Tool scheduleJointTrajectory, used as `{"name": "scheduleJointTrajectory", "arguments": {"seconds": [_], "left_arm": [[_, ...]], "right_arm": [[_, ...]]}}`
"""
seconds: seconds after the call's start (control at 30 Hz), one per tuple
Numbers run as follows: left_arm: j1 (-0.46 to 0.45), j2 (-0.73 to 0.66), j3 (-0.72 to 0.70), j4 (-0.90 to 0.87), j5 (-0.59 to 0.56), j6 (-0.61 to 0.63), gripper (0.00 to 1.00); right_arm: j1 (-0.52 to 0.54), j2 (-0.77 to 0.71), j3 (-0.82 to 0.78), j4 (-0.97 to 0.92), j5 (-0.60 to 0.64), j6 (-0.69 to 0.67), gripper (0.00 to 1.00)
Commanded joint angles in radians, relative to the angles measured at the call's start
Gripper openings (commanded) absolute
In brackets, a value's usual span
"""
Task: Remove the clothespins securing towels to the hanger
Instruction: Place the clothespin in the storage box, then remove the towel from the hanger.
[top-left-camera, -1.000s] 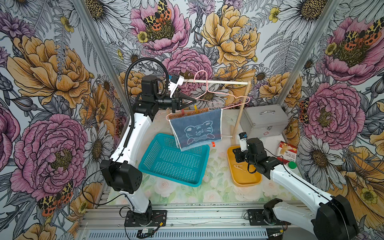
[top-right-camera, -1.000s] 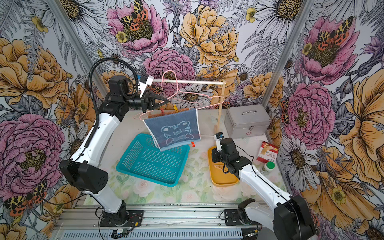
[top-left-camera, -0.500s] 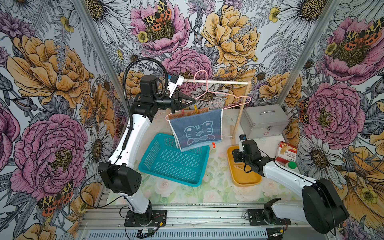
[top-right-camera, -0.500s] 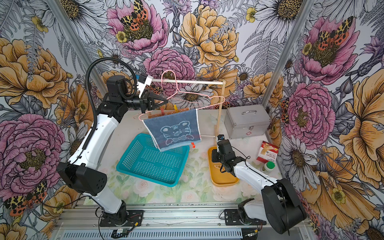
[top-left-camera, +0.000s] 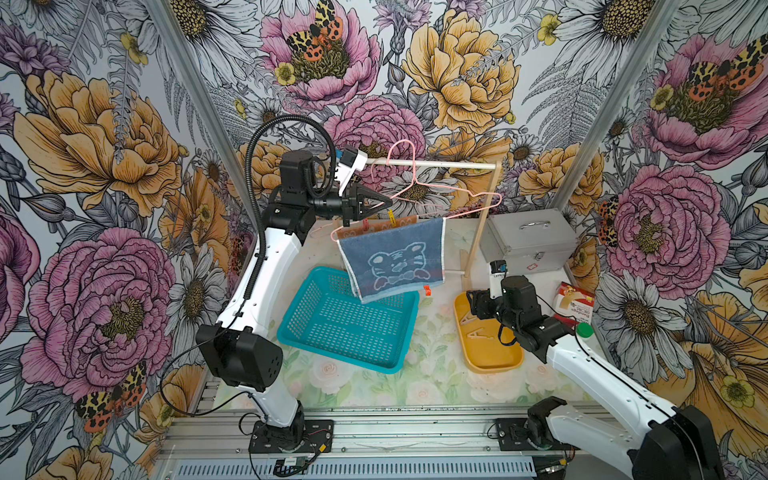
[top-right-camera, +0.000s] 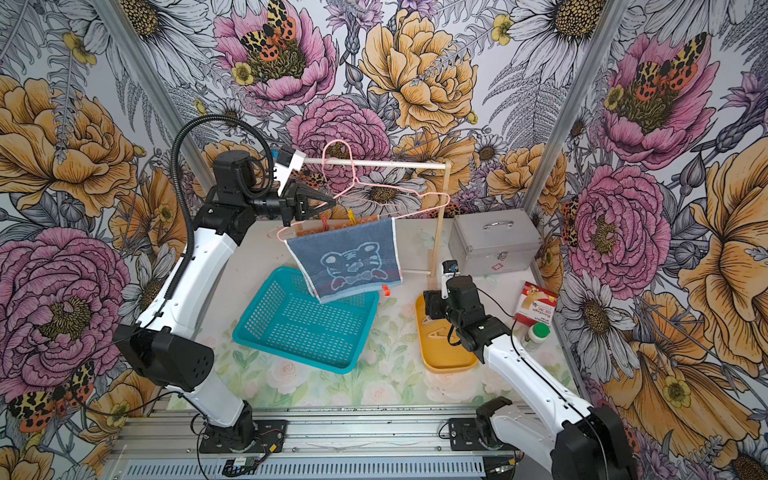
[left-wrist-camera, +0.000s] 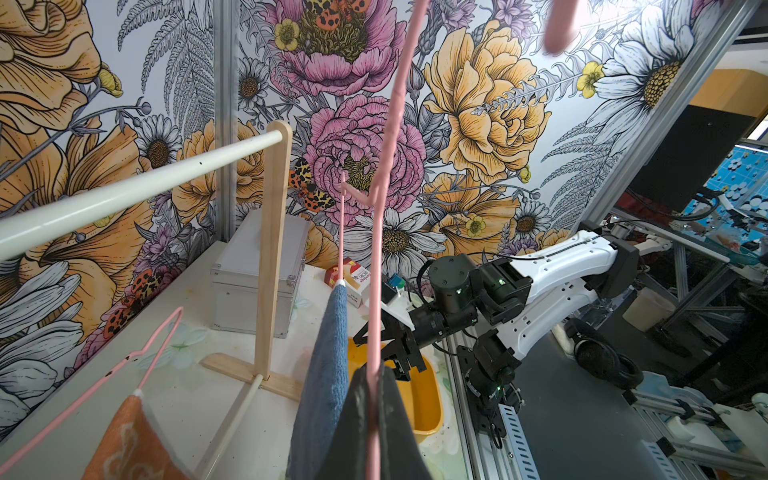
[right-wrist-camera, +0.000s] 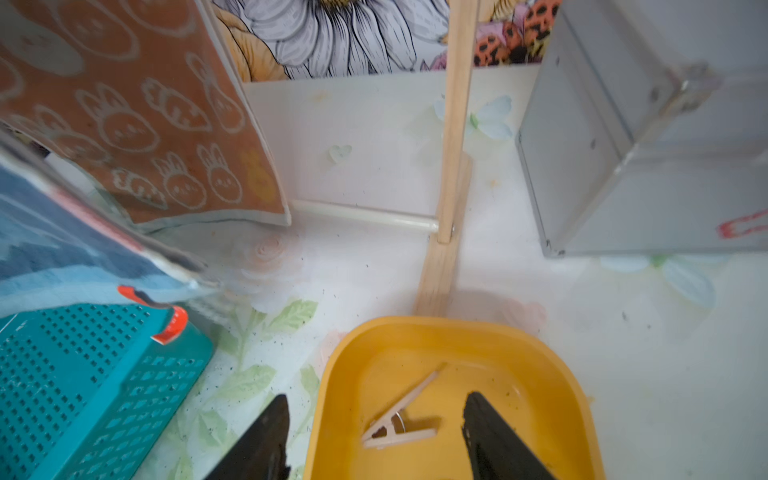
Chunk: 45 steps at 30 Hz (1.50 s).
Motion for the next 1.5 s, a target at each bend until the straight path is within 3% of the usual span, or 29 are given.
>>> {"name": "scheduleJointTrajectory", "arguments": {"seconds": [0.0,0.23,0.57,0.83,1.0,1.17,1.47], "left_arm": [[0.001,-0.059,-0.005,0.006,-0.008,-0.013,0.0],[-0.009,-0.068,-0.023,0.006,-0.009,-0.012,0.0],[-0.017,-0.074,-0.065,0.005,-0.024,-0.002,0.0],[-0.01,-0.075,-0.057,0.004,-0.014,0.0,0.0],[-0.002,-0.069,-0.057,0.004,-0.015,0.002,0.0],[-0.001,-0.054,-0.046,0.004,-0.018,0.0,0.0],[0.048,-0.006,-0.015,0.005,-0.035,-0.017,0.0]], "right_arm": [[0.022,-0.043,0.085,-0.028,-0.084,-0.062,0.61],[0.05,-0.036,0.196,-0.005,-0.218,-0.12,0.5],[0.057,0.124,0.337,0.063,-0.34,-0.163,0.46],[0.068,0.24,0.424,0.085,-0.354,-0.197,0.37],[0.074,0.263,0.45,0.087,-0.368,-0.199,0.23],[0.09,0.26,0.454,0.086,-0.357,-0.199,0.01],[0.109,0.19,0.442,0.018,-0.329,-0.198,0.0]]}}
